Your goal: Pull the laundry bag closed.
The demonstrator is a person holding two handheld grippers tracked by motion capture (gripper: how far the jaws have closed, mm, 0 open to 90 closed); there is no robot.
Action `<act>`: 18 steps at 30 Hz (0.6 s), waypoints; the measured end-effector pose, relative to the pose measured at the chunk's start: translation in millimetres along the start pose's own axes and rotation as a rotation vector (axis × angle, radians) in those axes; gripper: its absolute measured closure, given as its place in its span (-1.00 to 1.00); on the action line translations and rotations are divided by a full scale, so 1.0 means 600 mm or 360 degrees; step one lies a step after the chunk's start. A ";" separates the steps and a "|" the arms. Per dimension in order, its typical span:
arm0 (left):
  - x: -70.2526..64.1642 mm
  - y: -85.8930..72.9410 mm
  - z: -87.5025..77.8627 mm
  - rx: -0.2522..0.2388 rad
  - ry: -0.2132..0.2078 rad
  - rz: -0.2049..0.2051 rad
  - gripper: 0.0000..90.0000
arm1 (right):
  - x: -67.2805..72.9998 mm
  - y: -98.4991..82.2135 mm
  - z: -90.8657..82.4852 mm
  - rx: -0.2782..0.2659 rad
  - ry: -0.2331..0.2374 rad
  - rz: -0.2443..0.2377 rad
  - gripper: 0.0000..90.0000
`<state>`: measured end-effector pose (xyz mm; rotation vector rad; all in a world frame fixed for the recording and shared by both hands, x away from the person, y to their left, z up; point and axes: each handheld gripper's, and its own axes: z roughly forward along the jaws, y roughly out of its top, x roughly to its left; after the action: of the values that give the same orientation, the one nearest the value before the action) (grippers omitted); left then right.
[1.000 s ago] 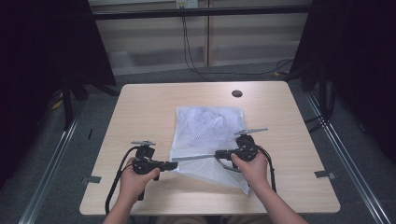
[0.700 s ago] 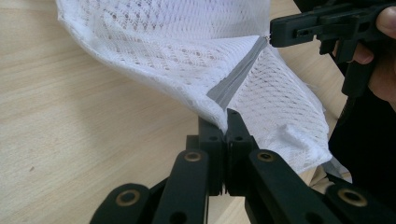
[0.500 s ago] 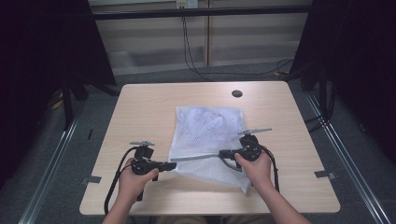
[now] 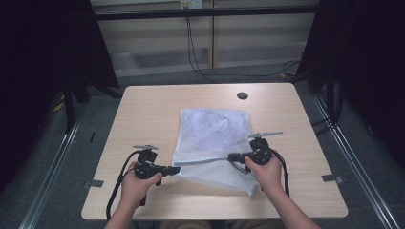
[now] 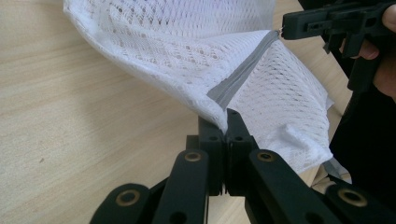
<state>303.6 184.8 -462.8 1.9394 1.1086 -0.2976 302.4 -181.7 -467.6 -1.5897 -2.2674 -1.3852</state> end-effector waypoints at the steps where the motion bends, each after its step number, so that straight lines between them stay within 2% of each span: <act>1: -0.002 0.000 0.001 0.0003 0.0000 0.0006 0.97 | -0.001 0.000 -0.001 0.0001 0.0001 -0.0005 0.94; 13: 0.000 -0.001 0.005 0.0016 -0.0009 -0.0005 0.97 | -0.011 -0.001 -0.011 -0.0001 -0.0014 0.0005 0.94; 18: -0.004 -0.002 0.011 0.0029 -0.0011 0.0011 0.97 | -0.016 -0.004 -0.019 -0.0003 -0.0028 0.0008 0.95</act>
<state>302.6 178.5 -466.1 1.9565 1.0980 -0.3109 300.2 -196.6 -466.6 -1.6135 -2.2706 -1.3780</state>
